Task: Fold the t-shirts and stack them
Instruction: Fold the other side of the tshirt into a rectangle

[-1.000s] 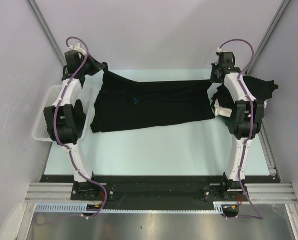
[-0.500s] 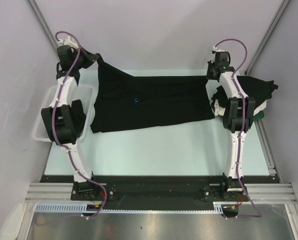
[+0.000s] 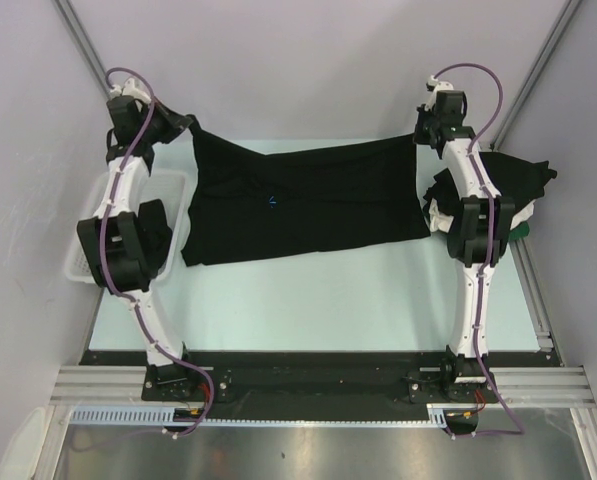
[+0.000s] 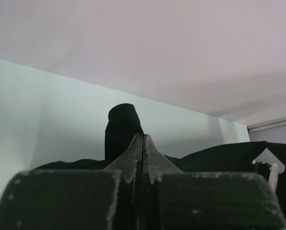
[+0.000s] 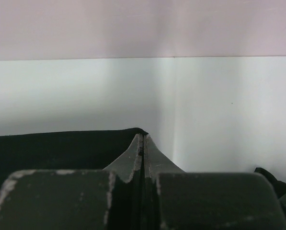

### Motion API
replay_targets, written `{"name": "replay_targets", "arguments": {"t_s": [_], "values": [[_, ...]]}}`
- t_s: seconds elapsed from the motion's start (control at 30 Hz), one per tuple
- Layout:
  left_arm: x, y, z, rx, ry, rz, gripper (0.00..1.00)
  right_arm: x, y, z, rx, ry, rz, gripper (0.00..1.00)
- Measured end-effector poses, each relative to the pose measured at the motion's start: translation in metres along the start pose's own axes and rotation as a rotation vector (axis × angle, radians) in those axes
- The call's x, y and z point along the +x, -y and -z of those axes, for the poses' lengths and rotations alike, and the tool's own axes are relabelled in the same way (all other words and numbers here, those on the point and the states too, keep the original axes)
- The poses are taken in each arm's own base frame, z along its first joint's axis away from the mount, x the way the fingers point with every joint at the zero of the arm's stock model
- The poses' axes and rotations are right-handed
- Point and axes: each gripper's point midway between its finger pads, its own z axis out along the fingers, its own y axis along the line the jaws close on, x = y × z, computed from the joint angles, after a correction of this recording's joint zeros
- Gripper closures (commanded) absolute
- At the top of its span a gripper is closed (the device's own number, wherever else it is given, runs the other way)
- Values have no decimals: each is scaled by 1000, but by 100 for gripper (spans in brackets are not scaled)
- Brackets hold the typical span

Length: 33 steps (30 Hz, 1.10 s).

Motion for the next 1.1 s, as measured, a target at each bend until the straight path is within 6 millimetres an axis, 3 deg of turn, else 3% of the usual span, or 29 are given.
{"name": "replay_targets", "arguments": {"t_s": [0.13, 0.33, 0.57, 0.83, 1.1], "values": [[-3, -5, 15, -14, -8, 9, 100, 4, 2, 0, -1, -10, -3, 100], [-12, 4, 35, 6, -4, -2, 100, 8, 11, 3, 4, -22, -12, 100], [7, 9, 52, 16, -66, 7, 100, 14, 11, 14, 9, -46, -15, 100], [19, 6, 58, 2, -109, 15, 100, 9, 13, 20, 9, -43, -23, 100], [40, 11, 85, -17, -153, 40, 100, 33, 15, 32, 29, -148, -69, 100]]}}
